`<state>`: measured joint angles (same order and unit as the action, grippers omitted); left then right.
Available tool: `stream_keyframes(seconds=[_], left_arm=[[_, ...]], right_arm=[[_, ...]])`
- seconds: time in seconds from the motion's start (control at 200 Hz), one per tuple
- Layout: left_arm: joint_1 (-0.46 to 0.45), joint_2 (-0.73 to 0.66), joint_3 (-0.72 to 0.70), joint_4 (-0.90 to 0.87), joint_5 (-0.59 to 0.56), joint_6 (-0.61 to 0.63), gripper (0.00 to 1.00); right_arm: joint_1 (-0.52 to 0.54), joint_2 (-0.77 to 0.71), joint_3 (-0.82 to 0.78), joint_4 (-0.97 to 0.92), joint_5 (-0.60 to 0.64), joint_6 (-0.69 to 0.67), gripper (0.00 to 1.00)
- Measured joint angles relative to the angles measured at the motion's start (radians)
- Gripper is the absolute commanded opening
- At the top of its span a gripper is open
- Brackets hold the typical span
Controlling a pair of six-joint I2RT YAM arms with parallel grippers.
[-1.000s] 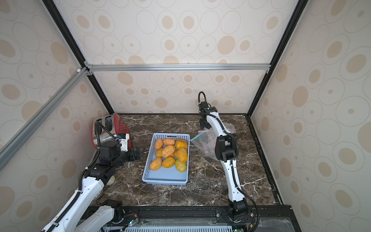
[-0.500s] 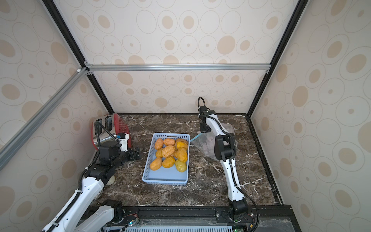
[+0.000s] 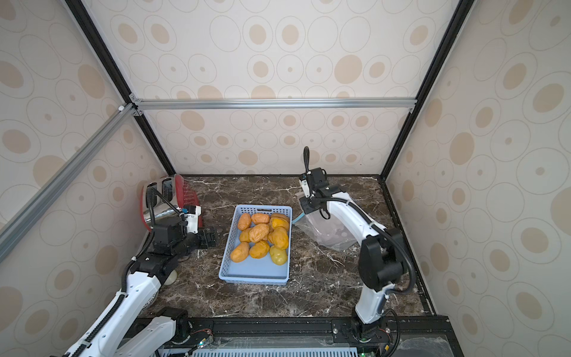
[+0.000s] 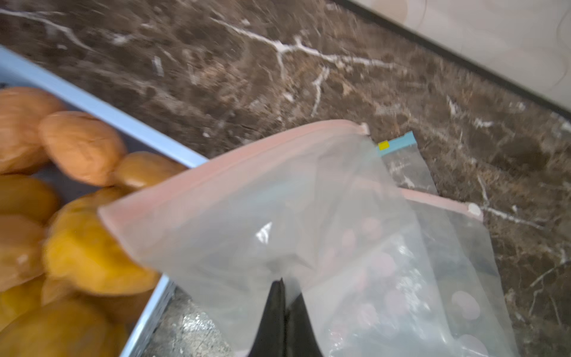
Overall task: Put the potatoes into a zipper bag and zip it
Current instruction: Pick up the zipper food storage bag.
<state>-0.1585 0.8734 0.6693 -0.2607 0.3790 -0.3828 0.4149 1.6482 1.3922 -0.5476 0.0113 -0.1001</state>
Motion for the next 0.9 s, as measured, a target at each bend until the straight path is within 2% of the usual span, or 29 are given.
stream_keyframes(seconds=[0.1, 0.2, 0.335, 0.56, 0.745, 0.9], left_arm=[[-0.008, 0.001, -0.008, 0.051, 0.079, -0.040, 0.94], [-0.030, 0.001, -0.023, 0.121, 0.147, -0.091, 0.93], [-0.106, 0.030, -0.027, 0.201, 0.191, -0.157, 0.92], [-0.274, 0.128, -0.046, 0.333, 0.173, -0.251, 0.89], [-0.433, 0.264, -0.038, 0.418, 0.138, -0.295, 0.87], [-0.505, 0.372, -0.011, 0.479, 0.131, -0.331, 0.84]], right_arm=[[0.048, -0.109, -0.195, 0.108, -0.055, -0.048, 0.00], [0.097, -0.150, -0.353, 0.179, -0.107, -0.097, 0.00], [0.148, -0.221, -0.523, 0.263, -0.177, -0.139, 0.00], [0.164, -0.408, -0.741, 0.484, -0.223, -0.139, 0.00], [0.169, -0.562, -0.930, 0.644, -0.251, -0.125, 0.00], [0.180, -0.686, -1.026, 0.716, -0.278, -0.126, 0.00]])
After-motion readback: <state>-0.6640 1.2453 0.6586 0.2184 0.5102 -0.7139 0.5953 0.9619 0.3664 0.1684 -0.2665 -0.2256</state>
